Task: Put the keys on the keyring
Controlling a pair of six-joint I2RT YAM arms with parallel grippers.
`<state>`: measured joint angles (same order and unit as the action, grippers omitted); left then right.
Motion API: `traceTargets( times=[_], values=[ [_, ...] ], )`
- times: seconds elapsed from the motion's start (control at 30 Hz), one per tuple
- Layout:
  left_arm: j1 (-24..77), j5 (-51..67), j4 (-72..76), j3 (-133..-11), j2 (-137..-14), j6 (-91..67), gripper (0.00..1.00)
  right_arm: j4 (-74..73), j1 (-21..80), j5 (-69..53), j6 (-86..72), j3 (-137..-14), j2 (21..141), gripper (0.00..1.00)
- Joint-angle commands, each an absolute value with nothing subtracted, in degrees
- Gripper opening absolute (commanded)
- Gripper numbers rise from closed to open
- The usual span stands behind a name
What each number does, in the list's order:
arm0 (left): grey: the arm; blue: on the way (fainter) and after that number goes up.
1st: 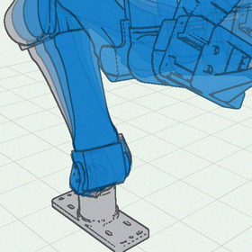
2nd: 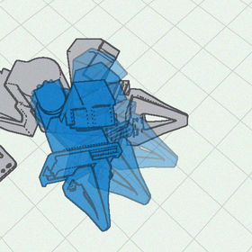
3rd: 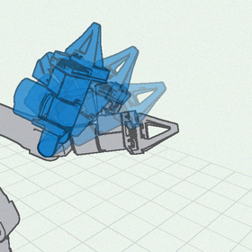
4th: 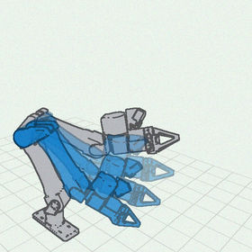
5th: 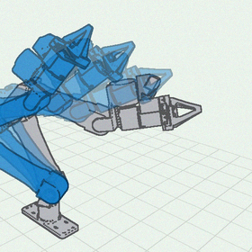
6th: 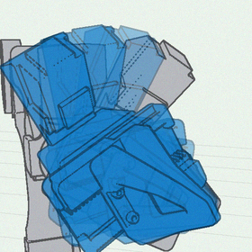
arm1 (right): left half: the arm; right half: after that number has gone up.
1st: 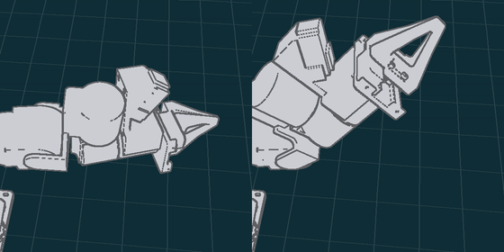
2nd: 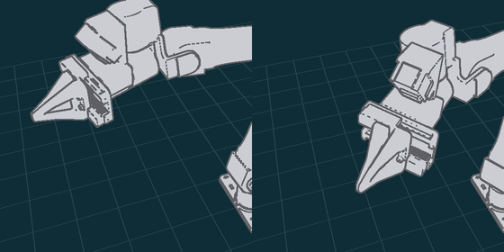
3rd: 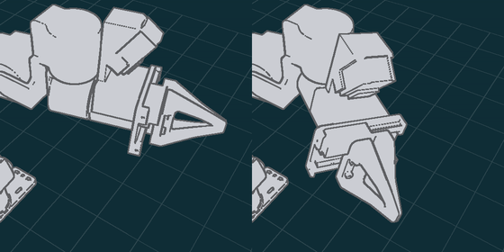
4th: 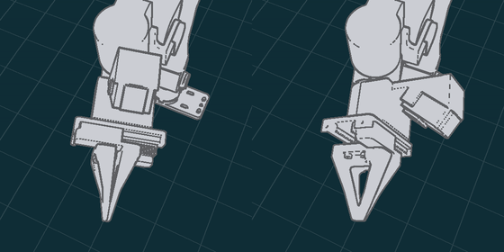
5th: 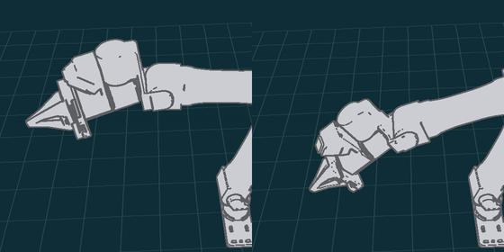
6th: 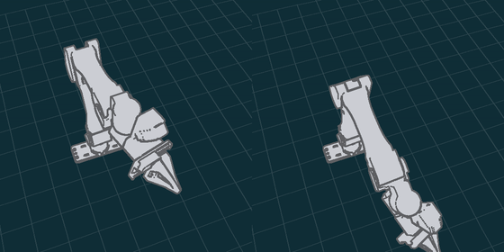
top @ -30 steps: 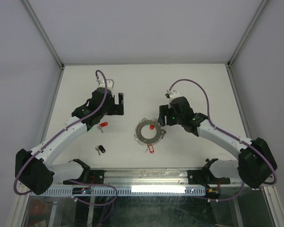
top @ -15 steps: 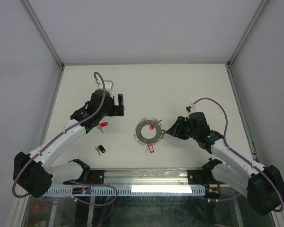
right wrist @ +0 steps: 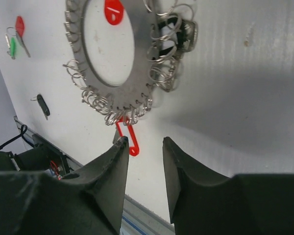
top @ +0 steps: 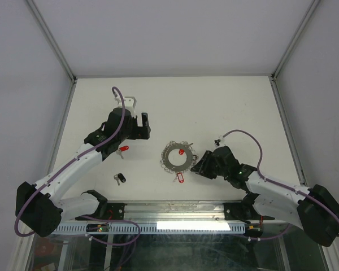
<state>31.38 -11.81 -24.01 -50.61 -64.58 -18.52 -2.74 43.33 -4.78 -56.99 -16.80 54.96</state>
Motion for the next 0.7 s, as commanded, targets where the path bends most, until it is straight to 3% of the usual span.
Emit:
traceTargets(
  times=[0.0,0.67],
  values=[
    [30.7,-9.6,-21.4,-50.5,-63.3,-18.4,0.97,4.4,44.3,-1.0,-61.3,-16.4,58.6,0.36],
    [30.7,-3.6,-21.5,-52.5,-65.6,-15.4,0.94,12.6,44.5,-0.1,-63.2,-16.0,68.0,0.25]
  ],
)
